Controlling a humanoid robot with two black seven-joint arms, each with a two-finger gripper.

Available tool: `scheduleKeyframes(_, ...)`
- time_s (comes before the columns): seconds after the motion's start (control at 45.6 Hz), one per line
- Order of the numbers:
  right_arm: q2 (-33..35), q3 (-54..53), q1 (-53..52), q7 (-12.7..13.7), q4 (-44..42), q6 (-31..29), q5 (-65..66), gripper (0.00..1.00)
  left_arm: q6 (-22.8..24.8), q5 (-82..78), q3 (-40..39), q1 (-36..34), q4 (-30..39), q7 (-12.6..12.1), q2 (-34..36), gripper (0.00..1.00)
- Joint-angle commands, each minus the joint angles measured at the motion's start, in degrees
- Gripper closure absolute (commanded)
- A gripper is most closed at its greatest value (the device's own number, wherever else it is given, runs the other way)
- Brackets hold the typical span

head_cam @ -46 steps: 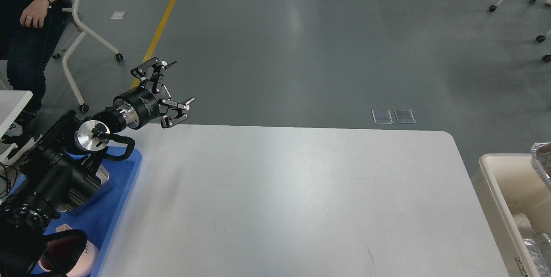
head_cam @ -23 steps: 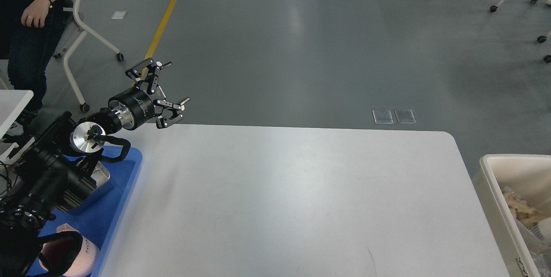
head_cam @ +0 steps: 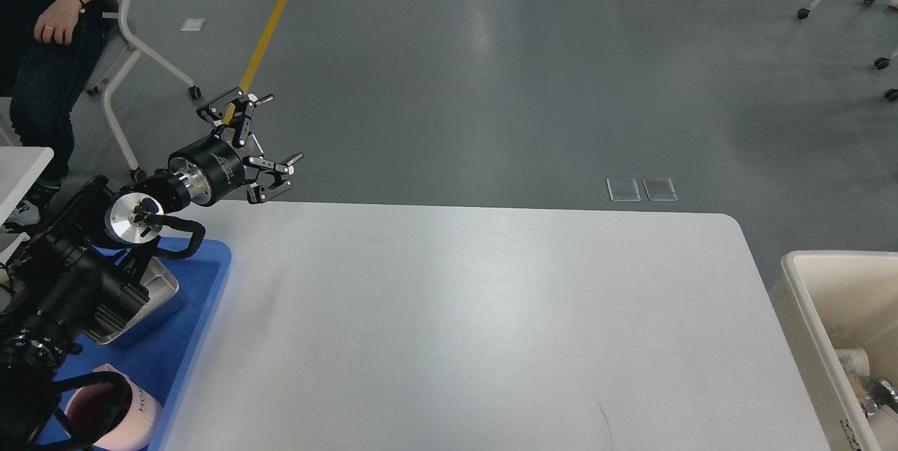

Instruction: Tidy desktop

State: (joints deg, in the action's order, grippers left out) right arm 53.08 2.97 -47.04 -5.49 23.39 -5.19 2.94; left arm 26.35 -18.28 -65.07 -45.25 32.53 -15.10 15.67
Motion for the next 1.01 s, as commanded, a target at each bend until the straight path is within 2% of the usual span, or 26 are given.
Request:
scheduleKeyframes(0.0,-2.98,0.02,-7.01,-0.05,-0.8,-0.09,0.05,0.0,0.02,0.0,0.03,-0.89,-0.01,-0.01,0.24,0.02)
scheduleKeyframes(0.176,-11.67,-0.95,-11.13,-0.4,-2.9,2.02,-0.73,0.0,0.02,0.0,0.03,-1.07,-0.01,0.07,0.94,0.02)
scheduleKeyframes(0.307,-20.38,-12.0,-12.64,-0.48,-7.39,3.25,-1.27,0.0,0.02,0.09,-0.06,-1.07,-0.01,-0.01,0.94,0.02)
scheduleKeyframes(0.439,-24.86,-26.59,-11.15,-0.57,-6.25,2.38,-1.27,0.0,0.02,0.09,-0.06,-0.98,-0.01,0.07,0.86,0.02)
scheduleKeyframes(0.57,-30.84,-35.83,-8.95,-0.48,-5.2,-0.87,-1.27,0.0,-0.07,0.18,-0.06,-0.8,-0.01,-0.01,0.42,0.02)
scheduleKeyframes(0.702,-34.53,-41.37,-6.32,-0.48,-1.86,-4.39,-1.53,0.0,0.02,0.62,-0.06,-0.36,-0.01,0.07,-0.37,0.02)
scheduleKeyframes(0.856,-40.68,-48.58,-2.71,-0.66,1.48,-4.57,-1.62,0.0,0.55,0.79,-0.94,1.48,-0.01,0.07,-2.04,0.02)
scheduleKeyframes(0.987,-45.08,-50.08,-1.48,-1.19,1.48,-4.57,-1.62,0.0,1.34,0.88,-1.2,4.12,-0.01,0.07,-2.92,0.02)
